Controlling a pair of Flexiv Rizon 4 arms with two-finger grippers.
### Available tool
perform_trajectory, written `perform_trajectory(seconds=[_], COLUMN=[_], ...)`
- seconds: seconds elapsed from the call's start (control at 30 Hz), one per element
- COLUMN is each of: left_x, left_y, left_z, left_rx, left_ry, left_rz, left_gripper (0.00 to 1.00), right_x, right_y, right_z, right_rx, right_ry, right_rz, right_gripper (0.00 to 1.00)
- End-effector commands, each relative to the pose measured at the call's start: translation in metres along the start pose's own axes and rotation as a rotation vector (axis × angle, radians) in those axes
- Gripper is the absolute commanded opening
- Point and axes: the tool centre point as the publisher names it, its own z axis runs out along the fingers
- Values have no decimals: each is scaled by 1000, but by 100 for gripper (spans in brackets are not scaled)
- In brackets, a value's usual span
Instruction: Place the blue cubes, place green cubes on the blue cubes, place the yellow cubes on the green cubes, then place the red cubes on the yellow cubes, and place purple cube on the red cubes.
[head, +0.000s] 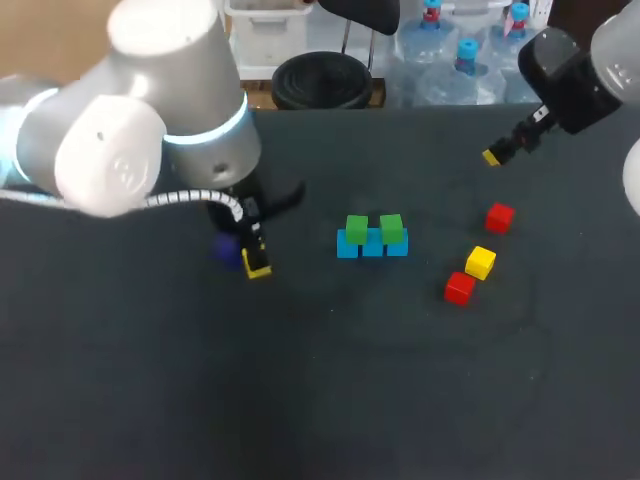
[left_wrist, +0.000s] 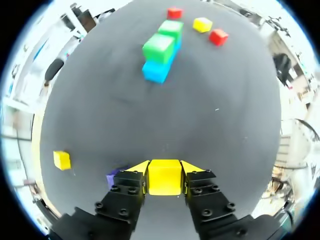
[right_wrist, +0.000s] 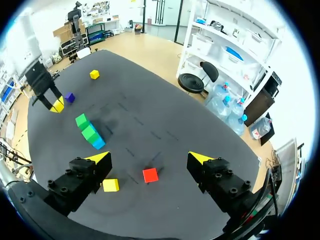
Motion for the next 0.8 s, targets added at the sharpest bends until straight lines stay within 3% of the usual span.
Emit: perform_trajectory(seconds=[0.03,0.2,0.47,0.8], left_x=[-15,-51,-103,-142], left_y=[1,-4,-16,-18], left_z=[-30,-55,-59,-46], left_rx=[27,57,56,82], left_ry=[13,8,53,50], left_rz=[66,189,348,341], left_gripper=[0,0,0,0], right_x=[1,1,1,1], right_y=[1,1,1,1], right_z=[0,0,0,0], right_rx=[5,5,5,5], right_ry=[-1,-1,-1,-1], right_rz=[1,1,1,1], right_gripper=[100,100,100,100])
